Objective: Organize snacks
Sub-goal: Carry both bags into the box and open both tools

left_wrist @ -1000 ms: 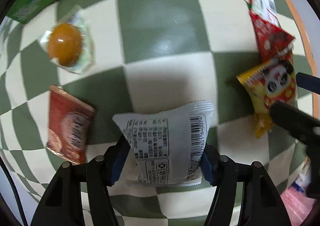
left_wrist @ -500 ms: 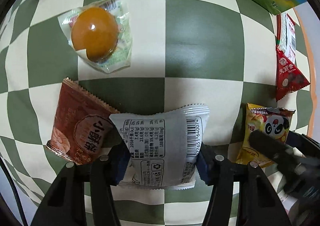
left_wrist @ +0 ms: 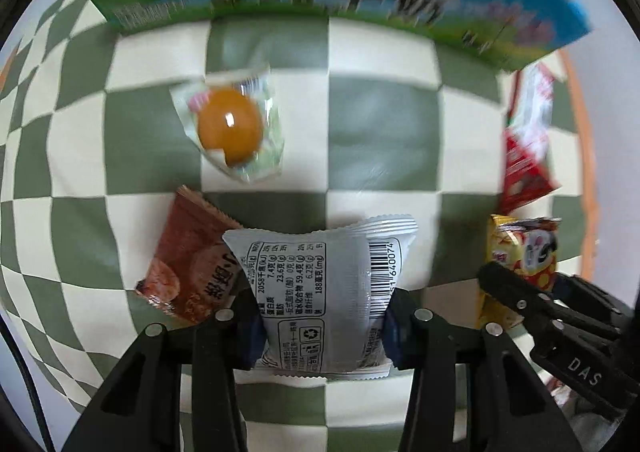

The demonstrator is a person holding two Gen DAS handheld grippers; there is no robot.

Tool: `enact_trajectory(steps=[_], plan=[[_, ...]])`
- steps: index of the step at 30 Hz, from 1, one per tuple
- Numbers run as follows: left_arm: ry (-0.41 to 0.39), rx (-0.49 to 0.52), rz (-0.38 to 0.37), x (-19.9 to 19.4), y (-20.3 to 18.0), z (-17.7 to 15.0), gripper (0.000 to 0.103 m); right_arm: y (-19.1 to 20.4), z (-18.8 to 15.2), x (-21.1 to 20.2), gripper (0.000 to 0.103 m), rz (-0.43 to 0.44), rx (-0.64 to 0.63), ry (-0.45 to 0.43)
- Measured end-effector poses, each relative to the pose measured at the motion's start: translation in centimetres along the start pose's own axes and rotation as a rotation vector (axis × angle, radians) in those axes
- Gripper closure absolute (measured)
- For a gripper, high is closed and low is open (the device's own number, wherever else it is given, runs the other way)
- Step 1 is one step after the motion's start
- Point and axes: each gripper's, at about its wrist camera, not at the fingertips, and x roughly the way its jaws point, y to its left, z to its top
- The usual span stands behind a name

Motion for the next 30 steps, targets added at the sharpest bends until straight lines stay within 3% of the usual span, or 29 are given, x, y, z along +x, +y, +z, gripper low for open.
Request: enact_trajectory(steps=[6,12,15,19,22,27,30], plan=[[-0.107,-0.009,-0.126,-8.4,-0.9,1.6,0.061,0.1,0.9,-7.6,0.053,0.121,-0.016,-0.065],[-0.222,-0.029,-0.158,-15.2,-1.3,8.8,0.061,4.6,6.4,-13.2,0.053,0.201,-0.088,-0.173],[-0.229,-0.060,-0.151,-15.4,-0.8,12.3,0.061,6.8,10.4,-14.4,0.053,0.181,-0.128,-0.227],[-0.161,-0.106,-0.164,-13.1,0.1,17.2,0.061,11.3,15.4,-11.2,0.053,0.158,-0.137,-0.244],[-0.091,-0.142,-0.159,-10.2,0.8,20.0,0.061,12.5,18.3,-8.7,0.053,0.138,-0.143,-0.223],[-0.041,-0.156,-0.142,-7.3,1.1,21.6,0.060,12.3,20.7,-5.4,0.053,0.108,-0.138,-0.171],[0.008,-0.138,-0.125,-5.7,0.8,21.9,0.060,11.6,21.4,-3.7,0.045,0.116,-0.113,-0.138]])
